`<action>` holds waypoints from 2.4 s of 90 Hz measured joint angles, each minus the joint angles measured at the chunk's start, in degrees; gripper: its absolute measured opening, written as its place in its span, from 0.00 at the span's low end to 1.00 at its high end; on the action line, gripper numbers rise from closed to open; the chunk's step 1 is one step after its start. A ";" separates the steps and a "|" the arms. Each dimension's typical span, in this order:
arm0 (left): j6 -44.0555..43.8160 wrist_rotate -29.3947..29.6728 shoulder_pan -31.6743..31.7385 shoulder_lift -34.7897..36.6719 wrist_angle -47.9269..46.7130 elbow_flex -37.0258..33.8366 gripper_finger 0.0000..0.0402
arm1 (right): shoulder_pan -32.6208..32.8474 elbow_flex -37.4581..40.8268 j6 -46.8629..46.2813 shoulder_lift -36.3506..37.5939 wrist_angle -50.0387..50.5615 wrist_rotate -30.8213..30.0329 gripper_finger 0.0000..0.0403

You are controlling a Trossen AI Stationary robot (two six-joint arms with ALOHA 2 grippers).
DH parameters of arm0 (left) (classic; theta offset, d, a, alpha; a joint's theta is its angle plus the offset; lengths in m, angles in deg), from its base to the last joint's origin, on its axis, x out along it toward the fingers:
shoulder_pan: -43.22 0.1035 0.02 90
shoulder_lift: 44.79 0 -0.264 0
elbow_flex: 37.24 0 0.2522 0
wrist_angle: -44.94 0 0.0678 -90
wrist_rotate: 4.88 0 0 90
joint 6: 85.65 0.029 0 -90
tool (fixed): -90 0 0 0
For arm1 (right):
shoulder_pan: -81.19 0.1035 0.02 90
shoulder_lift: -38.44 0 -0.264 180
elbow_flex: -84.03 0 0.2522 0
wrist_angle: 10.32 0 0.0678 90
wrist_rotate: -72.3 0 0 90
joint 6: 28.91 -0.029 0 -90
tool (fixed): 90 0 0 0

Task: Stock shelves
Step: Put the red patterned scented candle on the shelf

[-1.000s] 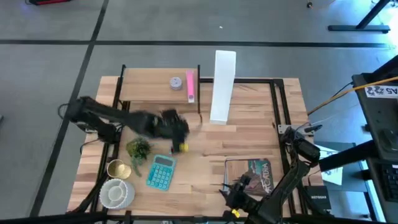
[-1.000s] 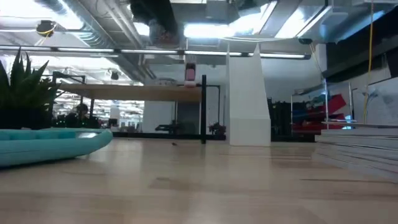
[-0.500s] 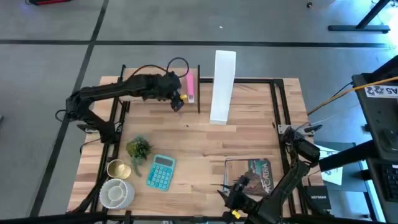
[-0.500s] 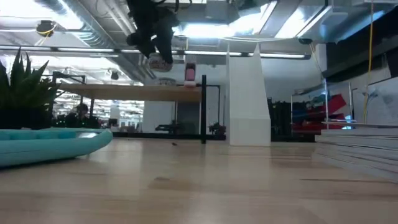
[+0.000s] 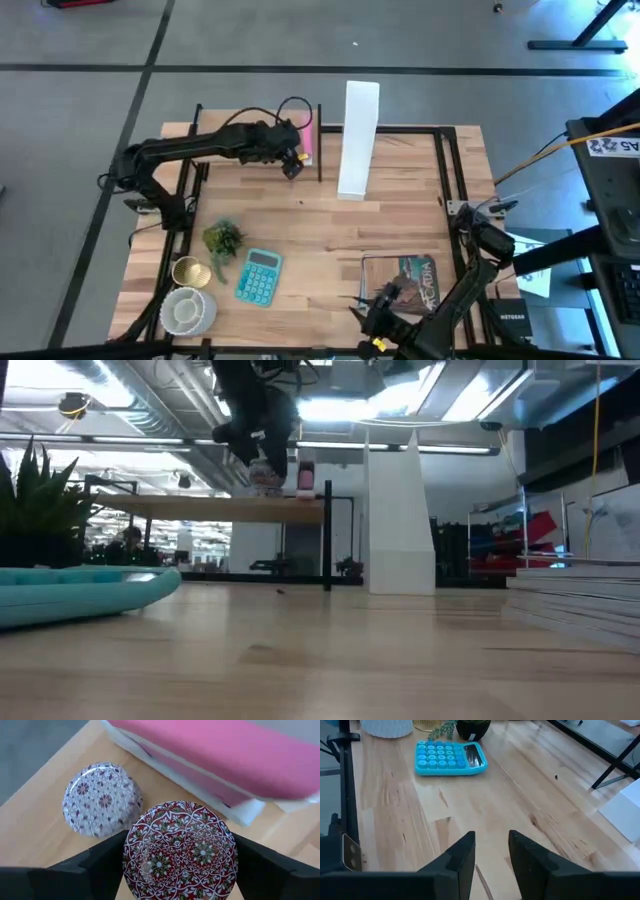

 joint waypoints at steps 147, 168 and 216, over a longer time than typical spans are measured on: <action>-2.06 -1.07 5.01 -0.98 -1.73 0.00 0.74 | 0.00 0.00 1.03 0.00 -1.30 1.41 0.26; -2.05 -3.36 5.88 -1.00 -1.34 0.00 0.74 | 0.00 0.00 1.02 0.00 -1.32 1.41 0.26; -0.17 -6.63 6.17 -3.86 2.05 0.18 0.74 | 0.00 0.00 1.27 0.02 -1.87 1.46 0.26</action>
